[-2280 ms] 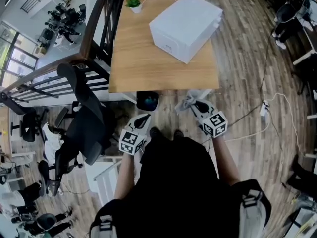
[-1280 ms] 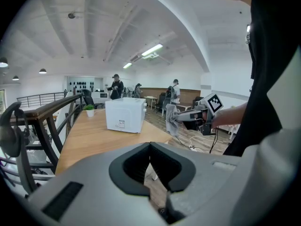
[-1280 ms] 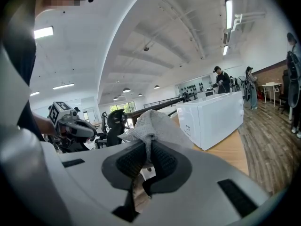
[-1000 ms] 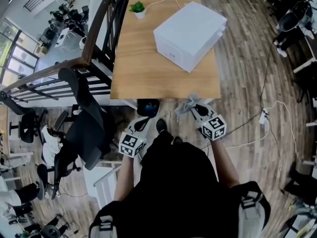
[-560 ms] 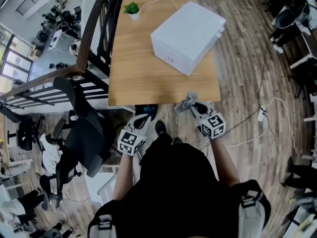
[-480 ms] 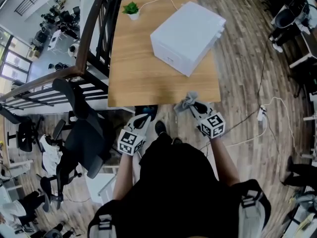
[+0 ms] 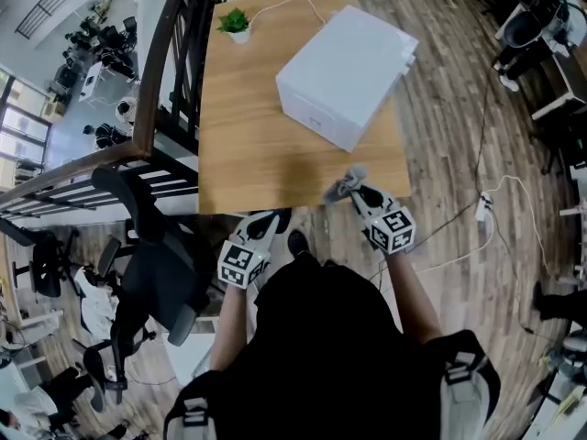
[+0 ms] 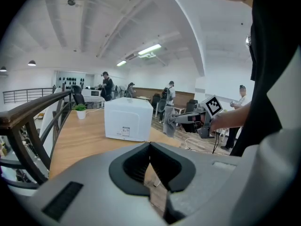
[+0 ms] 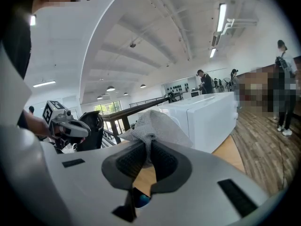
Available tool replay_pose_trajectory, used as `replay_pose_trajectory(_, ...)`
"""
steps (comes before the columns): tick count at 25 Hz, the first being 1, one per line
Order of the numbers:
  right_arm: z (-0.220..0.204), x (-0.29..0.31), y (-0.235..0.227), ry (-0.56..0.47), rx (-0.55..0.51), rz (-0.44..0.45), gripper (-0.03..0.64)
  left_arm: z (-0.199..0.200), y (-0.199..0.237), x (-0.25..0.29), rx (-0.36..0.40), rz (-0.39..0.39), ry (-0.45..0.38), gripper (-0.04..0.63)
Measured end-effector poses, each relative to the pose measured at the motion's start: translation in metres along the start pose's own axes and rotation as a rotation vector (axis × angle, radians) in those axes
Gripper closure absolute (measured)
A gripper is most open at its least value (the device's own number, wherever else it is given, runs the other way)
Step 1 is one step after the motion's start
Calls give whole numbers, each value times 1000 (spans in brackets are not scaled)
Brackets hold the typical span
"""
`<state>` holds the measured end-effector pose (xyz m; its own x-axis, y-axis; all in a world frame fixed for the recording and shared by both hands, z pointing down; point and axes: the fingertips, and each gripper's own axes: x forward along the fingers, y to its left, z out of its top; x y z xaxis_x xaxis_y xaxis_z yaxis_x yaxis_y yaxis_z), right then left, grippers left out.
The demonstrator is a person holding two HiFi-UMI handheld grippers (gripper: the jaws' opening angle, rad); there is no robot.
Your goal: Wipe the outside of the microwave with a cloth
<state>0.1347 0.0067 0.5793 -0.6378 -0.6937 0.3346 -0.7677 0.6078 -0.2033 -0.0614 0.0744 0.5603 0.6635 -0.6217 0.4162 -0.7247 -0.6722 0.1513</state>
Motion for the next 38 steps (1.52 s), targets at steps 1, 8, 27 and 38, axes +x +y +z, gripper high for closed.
replay_pose_trajectory(1, 2, 3, -3, -2, 3, -10, 588, 1, 4, 3, 0, -6, 0, 594)
replay_pose_trajectory(8, 7, 33, -40, -9, 26, -110, 588, 8, 32, 17, 11, -46, 8, 594)
replay_pose_trajectory(27, 27, 88, -103, -23, 102, -275, 588, -2, 81, 24, 4, -105, 13, 594)
replay_pose_trajectory(38, 31, 119, -114, -17, 145, -246, 589, 3, 104, 27, -58, -37, 7, 594)
